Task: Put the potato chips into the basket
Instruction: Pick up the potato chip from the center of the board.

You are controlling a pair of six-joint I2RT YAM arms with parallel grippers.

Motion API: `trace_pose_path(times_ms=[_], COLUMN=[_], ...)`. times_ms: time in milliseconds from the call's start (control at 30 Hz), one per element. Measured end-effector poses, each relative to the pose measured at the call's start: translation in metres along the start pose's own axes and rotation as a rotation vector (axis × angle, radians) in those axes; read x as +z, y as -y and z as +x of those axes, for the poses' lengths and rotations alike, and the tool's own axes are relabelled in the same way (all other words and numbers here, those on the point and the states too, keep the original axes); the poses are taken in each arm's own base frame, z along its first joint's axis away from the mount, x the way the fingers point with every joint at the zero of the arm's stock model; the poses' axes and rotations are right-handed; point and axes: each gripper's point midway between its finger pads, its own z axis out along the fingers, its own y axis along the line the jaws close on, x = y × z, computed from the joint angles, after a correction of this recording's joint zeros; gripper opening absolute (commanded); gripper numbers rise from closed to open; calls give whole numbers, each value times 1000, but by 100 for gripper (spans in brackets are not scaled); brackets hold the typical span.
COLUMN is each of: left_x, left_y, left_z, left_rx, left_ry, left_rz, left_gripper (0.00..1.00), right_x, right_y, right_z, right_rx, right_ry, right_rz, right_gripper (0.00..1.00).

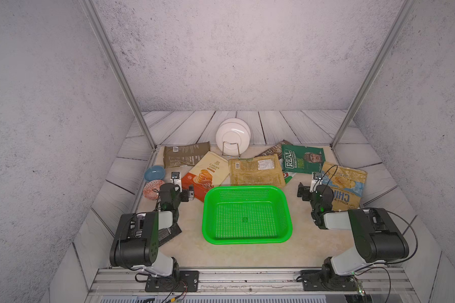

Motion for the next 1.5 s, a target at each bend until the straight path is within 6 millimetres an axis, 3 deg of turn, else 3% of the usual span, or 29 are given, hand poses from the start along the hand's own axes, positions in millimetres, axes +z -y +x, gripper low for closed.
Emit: trace_pose_path(times_ms=[1300, 1400, 1500], left_x=[-6, -17, -36], left_y=[-3, -6, -10], left_z=[-4, -37, -89], left_rx=[-9, 11, 47], left_ry=[-26, -67, -65], left_rz=[-17, -28, -53], left_gripper=[98, 98, 98], right_x=[-2, -20, -43], right_y=[7, 23, 49], right_z=[0, -11, -59], right_rx=[1, 65, 254], right_ry=[-9, -53, -44], right_rz=[41, 128, 262], right_gripper=[99, 99, 99])
